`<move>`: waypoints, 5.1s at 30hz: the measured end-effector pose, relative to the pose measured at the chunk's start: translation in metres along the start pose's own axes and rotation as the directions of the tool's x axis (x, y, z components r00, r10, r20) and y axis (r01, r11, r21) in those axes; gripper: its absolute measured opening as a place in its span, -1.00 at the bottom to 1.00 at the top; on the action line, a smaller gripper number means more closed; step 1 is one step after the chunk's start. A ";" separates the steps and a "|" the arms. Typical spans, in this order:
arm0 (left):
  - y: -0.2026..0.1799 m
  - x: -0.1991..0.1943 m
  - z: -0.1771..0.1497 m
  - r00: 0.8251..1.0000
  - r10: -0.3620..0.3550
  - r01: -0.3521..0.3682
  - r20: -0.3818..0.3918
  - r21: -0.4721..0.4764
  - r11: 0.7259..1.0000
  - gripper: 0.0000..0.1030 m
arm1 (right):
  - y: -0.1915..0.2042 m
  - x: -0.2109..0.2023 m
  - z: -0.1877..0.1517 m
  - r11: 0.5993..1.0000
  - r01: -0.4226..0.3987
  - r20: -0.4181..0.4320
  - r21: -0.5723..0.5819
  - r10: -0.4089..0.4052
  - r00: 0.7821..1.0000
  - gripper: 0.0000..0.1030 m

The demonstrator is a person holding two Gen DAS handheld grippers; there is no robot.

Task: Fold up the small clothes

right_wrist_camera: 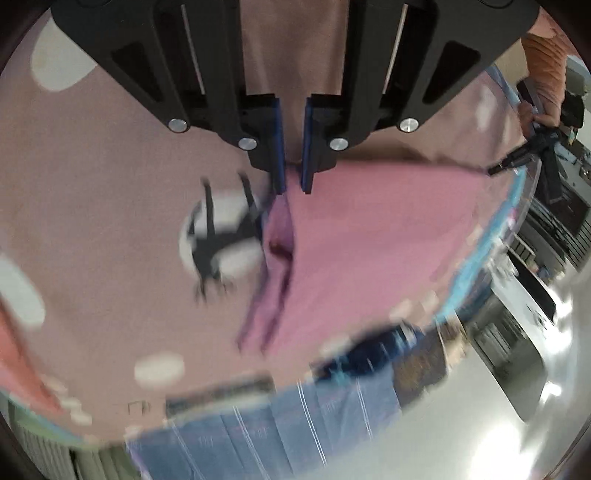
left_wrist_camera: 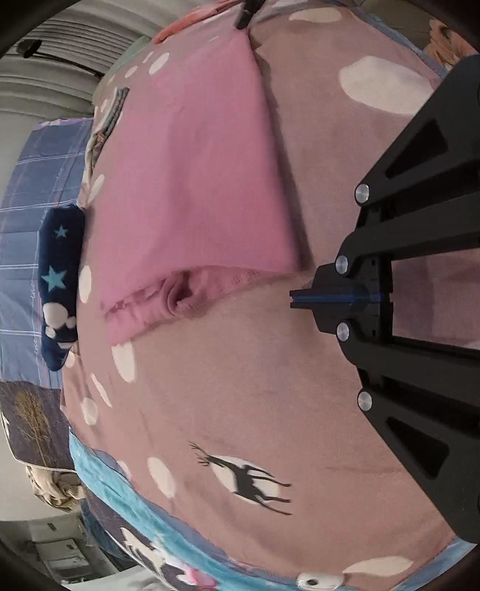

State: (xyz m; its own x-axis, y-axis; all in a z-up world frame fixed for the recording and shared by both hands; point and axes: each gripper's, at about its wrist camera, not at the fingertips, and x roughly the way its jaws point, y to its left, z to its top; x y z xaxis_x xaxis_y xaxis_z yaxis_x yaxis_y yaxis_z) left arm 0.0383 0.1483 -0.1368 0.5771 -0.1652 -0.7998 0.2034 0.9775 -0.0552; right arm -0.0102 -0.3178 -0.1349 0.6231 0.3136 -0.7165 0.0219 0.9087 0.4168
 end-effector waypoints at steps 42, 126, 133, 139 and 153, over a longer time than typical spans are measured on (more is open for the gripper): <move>0.052 0.091 0.156 0.993 -0.067 0.084 0.095 -0.180 0.980 0.27 | -0.041 0.091 0.177 0.998 -0.001 0.024 0.069 -0.001 1.000 -0.27; -0.285 0.000 0.046 0.854 -0.517 0.439 -0.048 0.601 0.668 0.14 | 0.016 0.023 0.120 0.930 0.087 0.166 -0.356 -0.029 0.986 -0.30; -0.158 -0.011 0.056 0.948 -0.278 0.213 0.157 0.338 0.917 0.48 | 0.081 -0.007 0.096 0.892 0.152 0.280 -0.426 -0.029 0.960 0.30; -0.054 -0.035 0.045 0.955 -0.116 0.089 0.273 0.108 0.990 0.62 | 0.151 0.002 0.080 0.834 0.130 0.233 -0.536 -0.002 0.972 0.30; 0.081 -0.003 0.062 0.965 -0.056 0.094 0.255 -0.139 0.986 0.67 | 0.297 0.077 0.046 0.685 0.058 0.120 -0.726 0.042 0.992 0.29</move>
State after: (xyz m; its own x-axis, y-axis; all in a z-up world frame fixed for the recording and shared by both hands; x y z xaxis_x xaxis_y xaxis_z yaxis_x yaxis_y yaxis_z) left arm 0.1017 0.2199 -0.1020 0.7474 -0.2477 -0.6165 0.1448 0.9663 -0.2127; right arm 0.0804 -0.0366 -0.0408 0.7126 0.3166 -0.6260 -0.5162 0.8410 -0.1623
